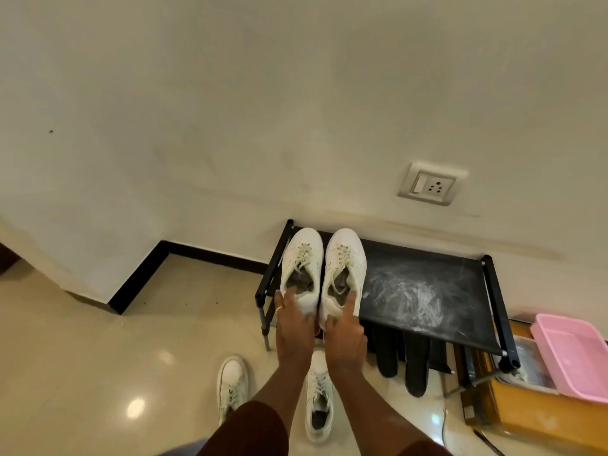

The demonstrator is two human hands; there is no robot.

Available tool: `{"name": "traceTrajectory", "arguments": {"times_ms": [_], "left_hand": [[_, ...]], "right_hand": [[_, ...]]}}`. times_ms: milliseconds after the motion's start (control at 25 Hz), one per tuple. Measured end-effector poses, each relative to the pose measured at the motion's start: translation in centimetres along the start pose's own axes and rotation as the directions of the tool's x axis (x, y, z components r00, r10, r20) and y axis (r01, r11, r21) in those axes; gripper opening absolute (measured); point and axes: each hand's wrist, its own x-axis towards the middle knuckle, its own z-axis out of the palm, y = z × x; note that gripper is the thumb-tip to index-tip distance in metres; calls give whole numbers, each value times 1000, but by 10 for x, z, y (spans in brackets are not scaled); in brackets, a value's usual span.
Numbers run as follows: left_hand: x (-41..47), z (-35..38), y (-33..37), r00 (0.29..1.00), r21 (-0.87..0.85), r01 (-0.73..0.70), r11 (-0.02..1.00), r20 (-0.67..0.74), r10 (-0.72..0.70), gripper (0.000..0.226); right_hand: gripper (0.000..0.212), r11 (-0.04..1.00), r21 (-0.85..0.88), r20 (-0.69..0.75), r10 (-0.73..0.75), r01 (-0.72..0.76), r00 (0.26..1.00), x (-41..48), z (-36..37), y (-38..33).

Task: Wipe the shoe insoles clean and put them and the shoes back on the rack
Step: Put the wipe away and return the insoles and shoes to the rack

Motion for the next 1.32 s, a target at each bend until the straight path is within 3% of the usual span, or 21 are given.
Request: {"name": "traceTrajectory", "arguments": {"times_ms": [120, 280, 480, 680, 840, 960, 1080, 1320], "left_hand": [[-32, 2, -30, 995, -93, 57, 994, -71, -64, 60], [-67, 24, -111, 954, 30, 261, 965, -164, -253, 56], [-82, 62, -240, 865, 160, 498, 852, -157, -476, 62], [-100, 102, -328, 653, 103, 753, 650, -242, -718, 63], [-100, 118, -371, 686, 188, 727, 660, -155, -711, 67], [-96, 127, -389, 779, 108, 624, 774, -167, -605, 44], [-84, 128, -392, 745, 7, 651, 759, -196, -638, 43], [-91, 138, -370, 742, 168, 670, 723, -147, -654, 37]], "right_hand": [[70, 999, 22, -46, 29, -28, 999, -28, 18, 20], [61, 996, -70, 54, 57, -53, 997, -60, 76, 73], [57, 981, -141, 223, 160, -130, 962, -81, 156, 145], [61, 927, -216, 370, 368, -306, 853, -80, 223, 207], [69, 938, -143, 390, 348, -317, 853, -66, 250, 227], [55, 935, -166, 358, 352, -312, 865, -47, 262, 235], [41, 918, -196, 334, 394, -346, 857, -36, 269, 242], [34, 939, -234, 271, 313, -253, 910, -47, 268, 254]]}}
